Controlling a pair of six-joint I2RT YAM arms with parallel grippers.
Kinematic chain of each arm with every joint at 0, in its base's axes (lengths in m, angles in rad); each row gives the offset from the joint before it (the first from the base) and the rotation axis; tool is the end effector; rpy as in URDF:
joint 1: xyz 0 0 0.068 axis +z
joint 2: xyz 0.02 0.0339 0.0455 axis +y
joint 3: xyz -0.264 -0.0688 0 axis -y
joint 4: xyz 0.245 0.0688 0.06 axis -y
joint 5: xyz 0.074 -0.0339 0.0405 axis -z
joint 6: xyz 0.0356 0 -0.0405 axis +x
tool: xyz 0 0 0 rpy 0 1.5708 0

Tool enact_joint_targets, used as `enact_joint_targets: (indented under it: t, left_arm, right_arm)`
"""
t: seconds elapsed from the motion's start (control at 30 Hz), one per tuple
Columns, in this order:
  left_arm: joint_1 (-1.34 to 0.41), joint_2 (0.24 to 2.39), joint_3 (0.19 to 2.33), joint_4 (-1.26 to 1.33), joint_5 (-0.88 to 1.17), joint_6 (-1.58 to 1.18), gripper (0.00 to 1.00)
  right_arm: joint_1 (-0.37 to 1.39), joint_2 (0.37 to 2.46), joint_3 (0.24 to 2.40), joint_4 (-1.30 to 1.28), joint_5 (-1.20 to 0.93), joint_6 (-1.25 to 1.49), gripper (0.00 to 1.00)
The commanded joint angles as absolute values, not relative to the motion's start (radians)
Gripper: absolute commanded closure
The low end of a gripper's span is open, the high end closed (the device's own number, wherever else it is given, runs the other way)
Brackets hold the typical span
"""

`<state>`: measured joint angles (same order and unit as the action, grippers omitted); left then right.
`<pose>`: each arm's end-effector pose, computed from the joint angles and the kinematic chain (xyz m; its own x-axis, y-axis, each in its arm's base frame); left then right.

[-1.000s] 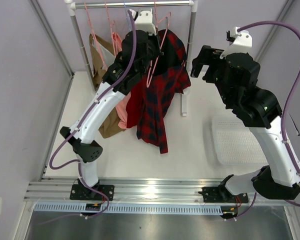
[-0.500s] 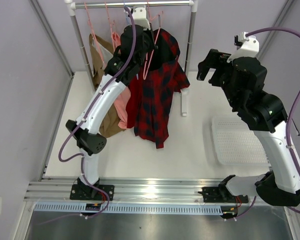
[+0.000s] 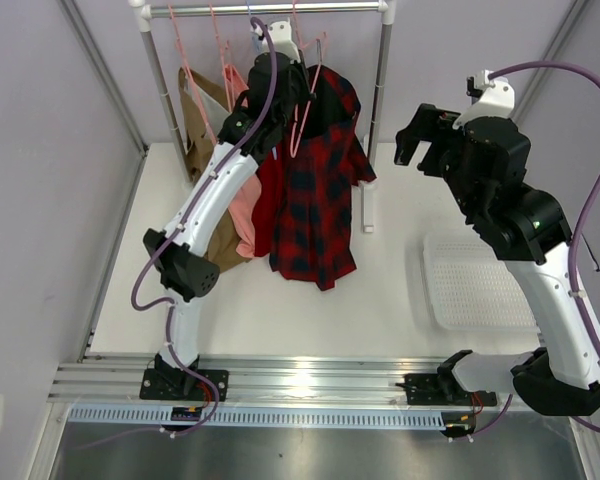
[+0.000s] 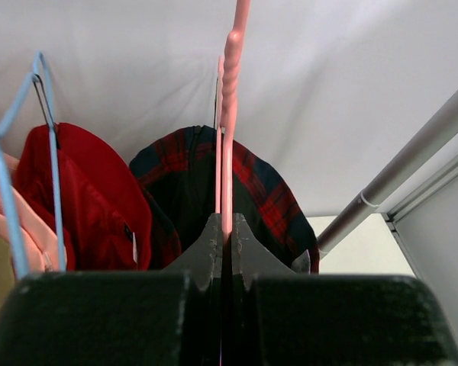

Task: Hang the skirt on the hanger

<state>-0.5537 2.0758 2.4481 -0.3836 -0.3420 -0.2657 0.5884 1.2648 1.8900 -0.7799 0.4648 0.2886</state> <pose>0.3989 -0.2326 0.4883 -0.0645 -0.2510 -0.9658 0.2002 0.9449 -0.2589 0.1824 0.1025 0.5410 -0.1592 0.1996 -0.9669 -0.0860 0.9728 0.2150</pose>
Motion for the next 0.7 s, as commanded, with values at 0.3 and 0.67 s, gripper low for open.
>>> enact_joint_targets:
  t: [0.3,0.67]
  left_arm:
    - [-0.532,2.013,2.372,-0.304,-0.261,-0.287,0.97]
    - [-0.534,1.798,2.257,-0.354,-0.209,-0.276,0.27]
  right_arm:
    - [0.575,1.221,1.827,-0.727,0.431,0.307,0.05]
    - [0.571,1.203,1.792,-0.790,0.420,0.307,0.03]
